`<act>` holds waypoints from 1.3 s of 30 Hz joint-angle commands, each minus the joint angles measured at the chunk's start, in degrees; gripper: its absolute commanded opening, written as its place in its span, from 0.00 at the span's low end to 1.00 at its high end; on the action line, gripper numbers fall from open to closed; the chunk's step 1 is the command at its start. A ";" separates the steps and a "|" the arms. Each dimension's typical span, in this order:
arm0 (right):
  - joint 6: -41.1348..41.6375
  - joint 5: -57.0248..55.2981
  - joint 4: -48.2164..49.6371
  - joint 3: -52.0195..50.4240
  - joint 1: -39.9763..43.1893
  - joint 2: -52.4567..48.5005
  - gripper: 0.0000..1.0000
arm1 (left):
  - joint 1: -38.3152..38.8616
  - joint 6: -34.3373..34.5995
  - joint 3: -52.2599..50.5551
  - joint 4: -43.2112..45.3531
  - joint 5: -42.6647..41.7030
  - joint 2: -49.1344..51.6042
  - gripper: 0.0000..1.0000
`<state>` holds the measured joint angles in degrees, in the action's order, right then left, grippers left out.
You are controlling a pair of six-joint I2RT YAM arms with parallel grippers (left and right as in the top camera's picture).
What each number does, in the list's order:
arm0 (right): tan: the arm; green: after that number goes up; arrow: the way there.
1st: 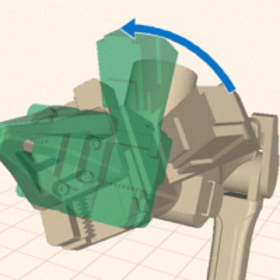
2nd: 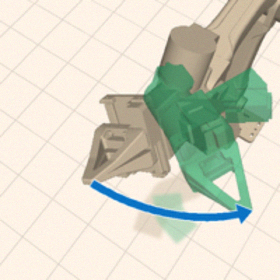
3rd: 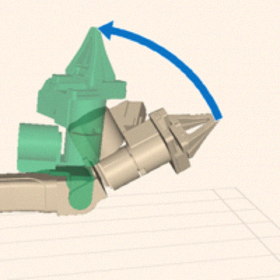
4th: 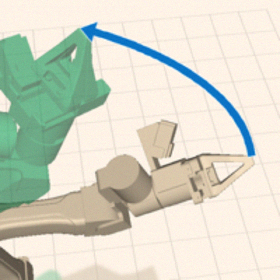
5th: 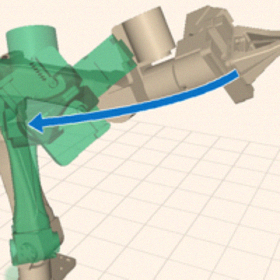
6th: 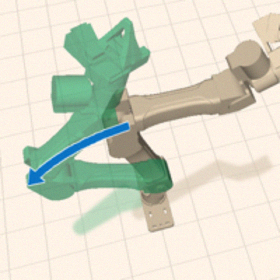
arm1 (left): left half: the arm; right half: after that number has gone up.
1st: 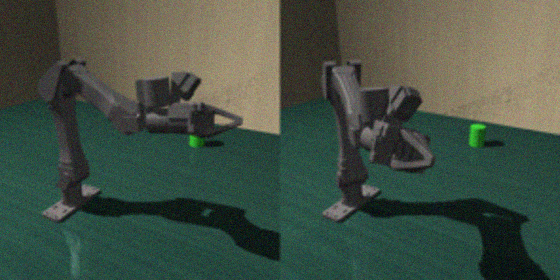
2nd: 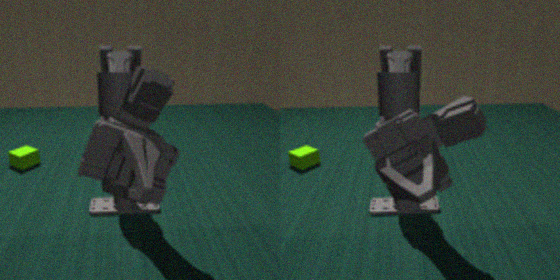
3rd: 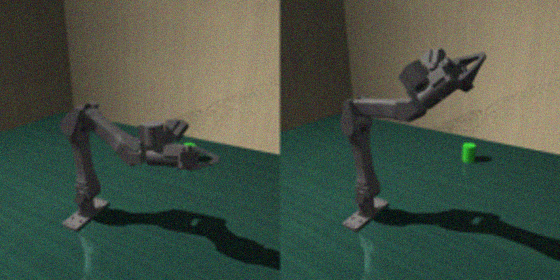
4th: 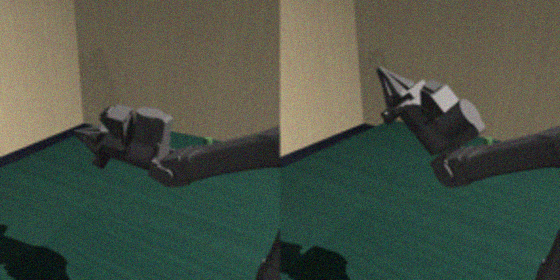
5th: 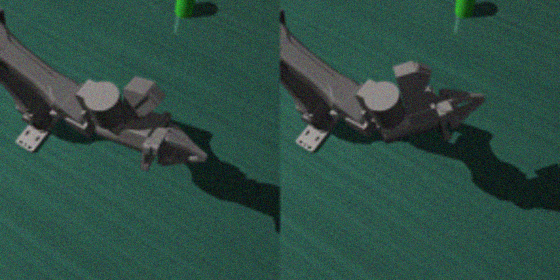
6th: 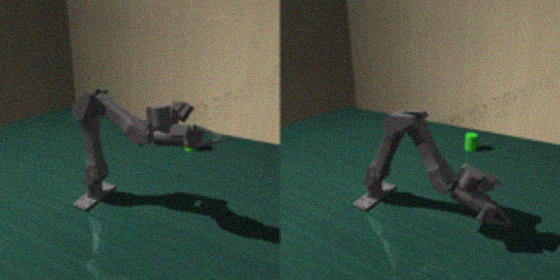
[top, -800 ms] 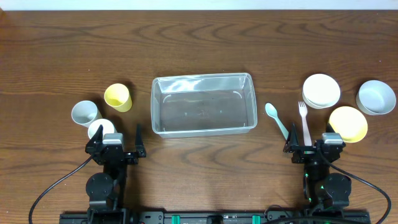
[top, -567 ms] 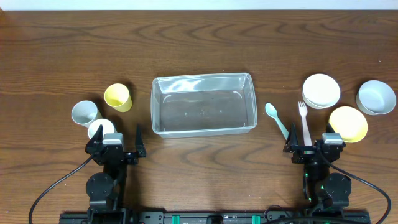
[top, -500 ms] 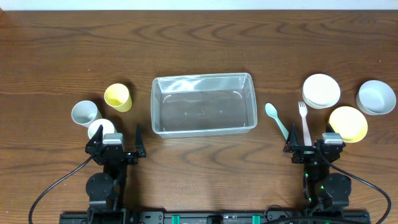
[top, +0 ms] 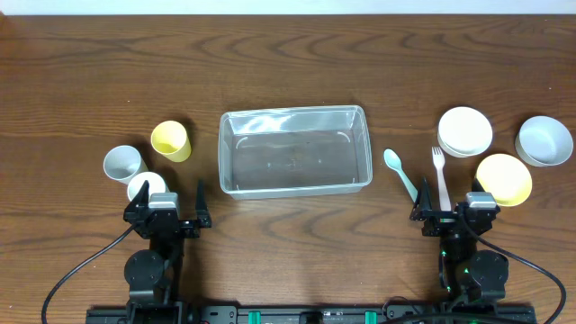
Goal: Pack container
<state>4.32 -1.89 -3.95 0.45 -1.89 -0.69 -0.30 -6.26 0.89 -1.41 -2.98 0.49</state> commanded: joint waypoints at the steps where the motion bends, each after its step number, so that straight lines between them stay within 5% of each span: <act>1: 0.76 0.00 -0.15 -0.13 0.37 0.35 0.99 | 0.00 -0.81 -0.66 -2.58 1.27 -0.26 0.98; 39: 3.23 2.62 1.77 -0.13 0.37 0.35 0.99 | 0.00 -0.79 -0.66 -2.51 1.27 -0.22 0.98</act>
<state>5.56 -1.19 -2.02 0.40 -1.89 -0.69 -0.30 -6.28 0.89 -1.41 -2.98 0.49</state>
